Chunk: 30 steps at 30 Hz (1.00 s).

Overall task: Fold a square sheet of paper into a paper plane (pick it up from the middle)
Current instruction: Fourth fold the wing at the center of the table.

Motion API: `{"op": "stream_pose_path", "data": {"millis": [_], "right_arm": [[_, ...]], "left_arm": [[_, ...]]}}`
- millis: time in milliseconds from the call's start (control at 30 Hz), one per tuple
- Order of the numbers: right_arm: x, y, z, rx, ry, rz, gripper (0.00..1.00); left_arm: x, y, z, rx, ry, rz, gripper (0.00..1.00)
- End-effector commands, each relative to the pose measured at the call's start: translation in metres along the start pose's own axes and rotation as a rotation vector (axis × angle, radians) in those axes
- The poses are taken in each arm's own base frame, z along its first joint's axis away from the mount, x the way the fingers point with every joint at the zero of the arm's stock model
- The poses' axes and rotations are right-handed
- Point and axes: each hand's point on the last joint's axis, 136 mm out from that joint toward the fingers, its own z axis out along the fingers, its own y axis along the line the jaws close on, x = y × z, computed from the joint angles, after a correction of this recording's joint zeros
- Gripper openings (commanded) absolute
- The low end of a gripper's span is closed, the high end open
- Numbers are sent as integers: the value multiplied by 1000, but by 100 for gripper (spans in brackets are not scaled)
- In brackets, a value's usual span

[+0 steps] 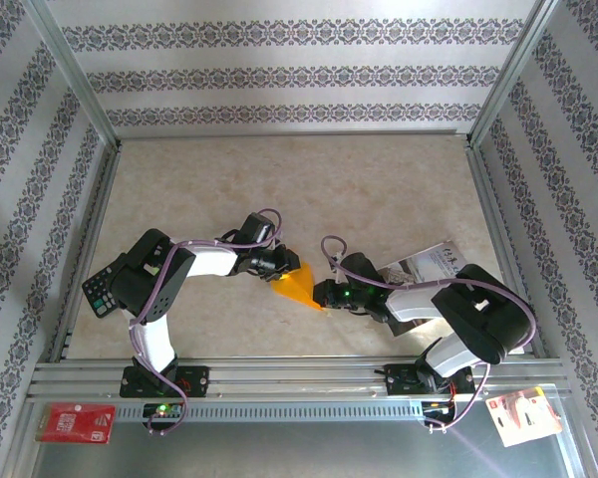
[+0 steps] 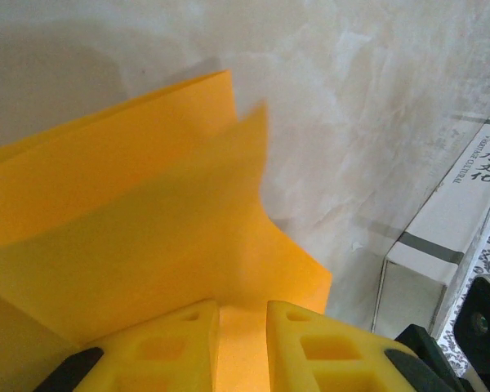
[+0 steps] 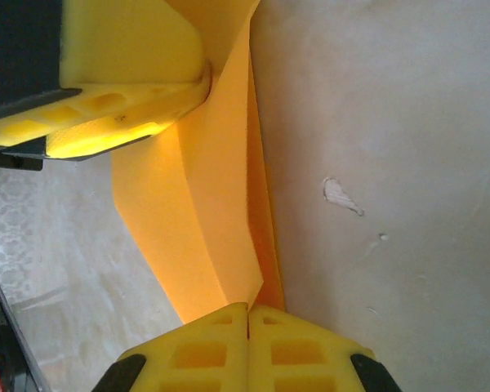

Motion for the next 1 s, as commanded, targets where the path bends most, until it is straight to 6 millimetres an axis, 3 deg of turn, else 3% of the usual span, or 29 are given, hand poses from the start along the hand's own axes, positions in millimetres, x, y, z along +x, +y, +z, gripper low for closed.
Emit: {"op": "stream_pose_path", "data": {"millis": [0, 233, 767, 967], "right_arm": [[6, -14, 0, 41, 20, 35, 5], [6, -10, -3, 26, 17, 24, 7], [5, -9, -2, 22, 15, 21, 4], [4, -8, -1, 21, 14, 20, 5]], "left_arm": [[-3, 20, -2, -41, -18, -6, 22], [-7, 17, -7, -24, -29, -5, 22], [-16, -28, -21, 143, -62, 65, 26], [-21, -32, -22, 158, -77, 74, 29]]}}
